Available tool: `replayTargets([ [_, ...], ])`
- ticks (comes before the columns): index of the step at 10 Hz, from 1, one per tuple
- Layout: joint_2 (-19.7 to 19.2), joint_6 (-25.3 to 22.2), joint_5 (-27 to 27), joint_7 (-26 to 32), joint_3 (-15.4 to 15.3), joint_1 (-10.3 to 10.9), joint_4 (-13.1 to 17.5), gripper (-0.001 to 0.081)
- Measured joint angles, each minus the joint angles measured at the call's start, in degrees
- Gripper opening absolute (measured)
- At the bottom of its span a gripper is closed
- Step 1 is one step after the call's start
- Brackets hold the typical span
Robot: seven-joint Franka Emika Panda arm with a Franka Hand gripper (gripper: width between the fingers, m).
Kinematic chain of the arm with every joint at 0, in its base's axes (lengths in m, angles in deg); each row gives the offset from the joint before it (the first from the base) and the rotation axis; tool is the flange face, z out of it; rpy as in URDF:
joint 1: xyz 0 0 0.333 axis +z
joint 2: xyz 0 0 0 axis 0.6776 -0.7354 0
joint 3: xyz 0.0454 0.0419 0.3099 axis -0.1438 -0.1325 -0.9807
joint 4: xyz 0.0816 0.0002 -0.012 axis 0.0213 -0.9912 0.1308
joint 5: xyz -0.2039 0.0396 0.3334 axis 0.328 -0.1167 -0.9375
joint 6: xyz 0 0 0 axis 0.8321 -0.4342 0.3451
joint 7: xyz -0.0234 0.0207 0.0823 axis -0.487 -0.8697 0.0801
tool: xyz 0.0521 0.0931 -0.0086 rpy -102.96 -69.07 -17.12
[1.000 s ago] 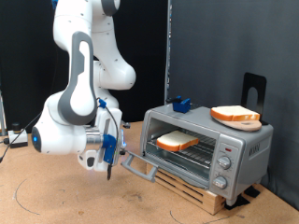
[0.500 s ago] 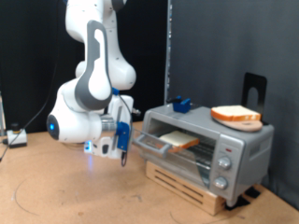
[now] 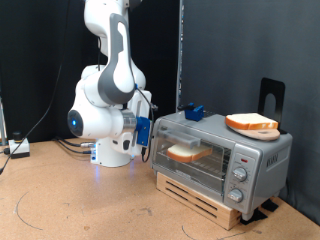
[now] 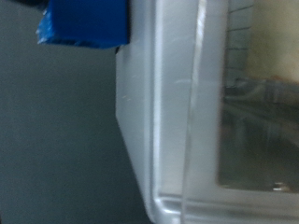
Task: Make a piece of toast with the oven
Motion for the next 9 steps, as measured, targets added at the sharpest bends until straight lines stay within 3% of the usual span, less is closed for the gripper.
replayTargets([
  [4,8.6,-1.7,-0.8,0.0,0.4,-0.2,-4.5,0.0807],
  [9,6.3,8.3,-0.8,-5.7,3.4,-5.1,-1.3,0.0807],
])
